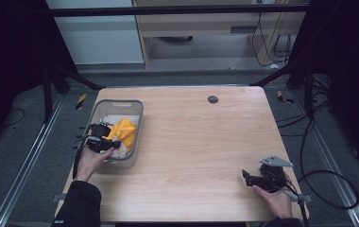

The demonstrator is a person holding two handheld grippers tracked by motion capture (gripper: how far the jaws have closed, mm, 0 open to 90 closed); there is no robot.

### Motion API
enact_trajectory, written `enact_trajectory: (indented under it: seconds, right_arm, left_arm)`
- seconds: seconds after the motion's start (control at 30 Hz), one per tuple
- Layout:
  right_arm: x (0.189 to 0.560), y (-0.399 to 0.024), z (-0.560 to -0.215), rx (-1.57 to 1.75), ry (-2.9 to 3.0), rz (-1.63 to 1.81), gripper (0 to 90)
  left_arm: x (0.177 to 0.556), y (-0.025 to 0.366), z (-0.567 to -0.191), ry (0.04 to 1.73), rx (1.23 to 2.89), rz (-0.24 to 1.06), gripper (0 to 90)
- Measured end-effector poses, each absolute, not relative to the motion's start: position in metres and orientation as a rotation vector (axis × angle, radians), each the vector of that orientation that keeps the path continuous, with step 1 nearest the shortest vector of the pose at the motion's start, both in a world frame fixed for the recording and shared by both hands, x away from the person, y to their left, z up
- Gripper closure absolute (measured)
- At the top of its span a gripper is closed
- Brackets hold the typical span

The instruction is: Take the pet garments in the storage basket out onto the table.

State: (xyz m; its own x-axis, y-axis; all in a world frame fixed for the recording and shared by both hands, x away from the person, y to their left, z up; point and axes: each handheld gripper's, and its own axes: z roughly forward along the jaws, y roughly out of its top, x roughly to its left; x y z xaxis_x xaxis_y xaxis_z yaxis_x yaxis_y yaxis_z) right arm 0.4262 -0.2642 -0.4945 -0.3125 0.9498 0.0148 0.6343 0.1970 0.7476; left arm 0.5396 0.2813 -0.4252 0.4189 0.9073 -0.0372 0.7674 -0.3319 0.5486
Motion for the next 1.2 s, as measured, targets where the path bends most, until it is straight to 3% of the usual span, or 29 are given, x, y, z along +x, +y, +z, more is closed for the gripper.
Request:
enact_trajectory:
  seconds: [0.47, 1.2]
  right_arm:
    - [0.426, -0.265, -0.494, 1.472, 2.018, 0.918, 14.4]
    - [0.425, -0.265, -0.493, 1.476, 2.011, 0.918, 14.2]
  left_arm:
    - [0.532, 0.287, -0.406, 1.393, 2.169, 0.424, 76.7]
    - [0.508, 0.290, -0.343, 1.277, 2.123, 0.535, 77.1]
